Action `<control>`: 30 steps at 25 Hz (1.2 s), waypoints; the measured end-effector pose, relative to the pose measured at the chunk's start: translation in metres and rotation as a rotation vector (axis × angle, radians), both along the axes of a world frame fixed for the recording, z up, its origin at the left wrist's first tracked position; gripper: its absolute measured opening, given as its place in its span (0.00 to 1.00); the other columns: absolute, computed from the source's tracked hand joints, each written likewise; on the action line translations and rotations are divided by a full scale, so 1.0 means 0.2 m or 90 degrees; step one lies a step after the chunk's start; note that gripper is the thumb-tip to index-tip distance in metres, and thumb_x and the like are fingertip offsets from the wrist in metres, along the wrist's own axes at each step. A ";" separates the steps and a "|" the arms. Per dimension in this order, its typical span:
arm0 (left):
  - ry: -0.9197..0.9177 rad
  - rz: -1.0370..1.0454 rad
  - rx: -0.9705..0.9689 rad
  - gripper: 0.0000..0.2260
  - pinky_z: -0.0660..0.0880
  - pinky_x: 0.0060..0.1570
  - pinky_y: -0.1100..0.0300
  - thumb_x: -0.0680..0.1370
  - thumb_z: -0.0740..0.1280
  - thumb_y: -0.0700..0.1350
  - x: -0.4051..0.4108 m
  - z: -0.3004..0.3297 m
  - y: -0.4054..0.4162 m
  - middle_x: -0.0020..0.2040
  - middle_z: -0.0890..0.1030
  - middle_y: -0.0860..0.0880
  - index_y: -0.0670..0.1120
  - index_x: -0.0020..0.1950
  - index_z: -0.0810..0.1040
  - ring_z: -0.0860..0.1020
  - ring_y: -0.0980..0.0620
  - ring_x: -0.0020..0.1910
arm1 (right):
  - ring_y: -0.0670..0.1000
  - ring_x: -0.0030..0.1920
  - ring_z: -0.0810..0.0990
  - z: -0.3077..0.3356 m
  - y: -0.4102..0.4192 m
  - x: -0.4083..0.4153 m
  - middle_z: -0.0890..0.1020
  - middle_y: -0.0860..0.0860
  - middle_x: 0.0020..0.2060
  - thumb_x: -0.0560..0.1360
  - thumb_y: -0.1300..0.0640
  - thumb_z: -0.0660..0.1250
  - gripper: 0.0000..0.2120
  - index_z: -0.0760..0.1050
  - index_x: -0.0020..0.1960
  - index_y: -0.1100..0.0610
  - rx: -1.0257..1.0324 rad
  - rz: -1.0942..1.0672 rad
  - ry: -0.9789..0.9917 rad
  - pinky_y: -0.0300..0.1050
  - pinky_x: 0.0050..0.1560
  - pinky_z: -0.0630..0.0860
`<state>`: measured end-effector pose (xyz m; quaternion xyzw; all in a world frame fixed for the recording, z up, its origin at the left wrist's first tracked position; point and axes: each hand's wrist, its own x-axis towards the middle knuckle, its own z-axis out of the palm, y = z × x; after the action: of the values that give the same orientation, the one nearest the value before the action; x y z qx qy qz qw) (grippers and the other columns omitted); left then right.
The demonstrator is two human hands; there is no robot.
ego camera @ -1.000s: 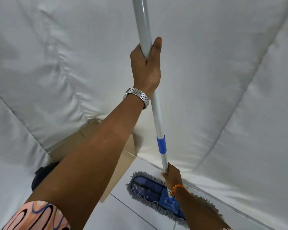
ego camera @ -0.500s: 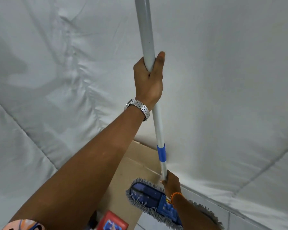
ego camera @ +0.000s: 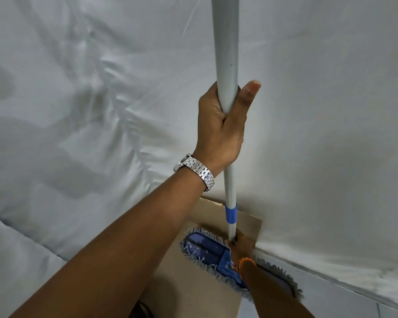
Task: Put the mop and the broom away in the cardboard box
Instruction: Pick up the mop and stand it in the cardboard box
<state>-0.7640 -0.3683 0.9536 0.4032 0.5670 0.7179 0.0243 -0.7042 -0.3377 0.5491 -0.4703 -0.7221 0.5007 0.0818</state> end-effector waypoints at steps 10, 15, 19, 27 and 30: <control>0.035 -0.082 -0.021 0.16 0.69 0.21 0.58 0.81 0.67 0.43 -0.71 -0.56 0.10 0.24 0.65 0.38 0.44 0.36 0.66 0.65 0.36 0.21 | 0.57 0.47 0.79 -0.53 0.01 -0.72 0.83 0.59 0.46 0.73 0.63 0.69 0.14 0.76 0.58 0.60 -0.042 -0.058 0.015 0.50 0.48 0.76; 0.028 -0.068 -0.026 0.14 0.68 0.21 0.58 0.81 0.67 0.44 -0.88 -0.74 0.20 0.23 0.65 0.42 0.42 0.38 0.68 0.64 0.40 0.20 | 0.60 0.49 0.79 -0.69 0.09 -0.86 0.81 0.57 0.43 0.74 0.66 0.65 0.11 0.76 0.57 0.61 -0.054 -0.048 0.003 0.51 0.49 0.76; 0.011 -0.043 0.004 0.15 0.68 0.20 0.57 0.81 0.67 0.44 -0.98 -0.85 0.23 0.23 0.66 0.47 0.46 0.37 0.66 0.66 0.45 0.19 | 0.64 0.49 0.79 -0.80 0.18 -0.95 0.82 0.62 0.45 0.74 0.66 0.64 0.08 0.76 0.53 0.61 -0.063 -0.056 0.005 0.59 0.52 0.78; 0.029 -0.058 -0.054 0.17 0.70 0.21 0.56 0.82 0.66 0.46 -1.04 -0.95 0.47 0.24 0.66 0.44 0.43 0.36 0.67 0.65 0.36 0.21 | 0.62 0.42 0.75 -0.95 0.30 -0.99 0.77 0.59 0.41 0.74 0.67 0.62 0.05 0.73 0.47 0.59 -0.081 -0.101 0.028 0.52 0.43 0.76; 0.037 -0.053 -0.099 0.18 0.73 0.23 0.57 0.82 0.66 0.50 -1.06 -0.92 0.64 0.23 0.66 0.46 0.45 0.36 0.67 0.68 0.44 0.21 | 0.55 0.49 0.77 -0.92 0.38 -0.97 0.78 0.54 0.50 0.75 0.65 0.65 0.19 0.70 0.64 0.57 -0.103 -0.075 0.013 0.41 0.47 0.77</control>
<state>-0.9768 -0.2401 0.7691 0.4440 0.6045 0.6579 0.0686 -0.8980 -0.2613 0.3643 -0.5118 -0.6496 0.5564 0.0806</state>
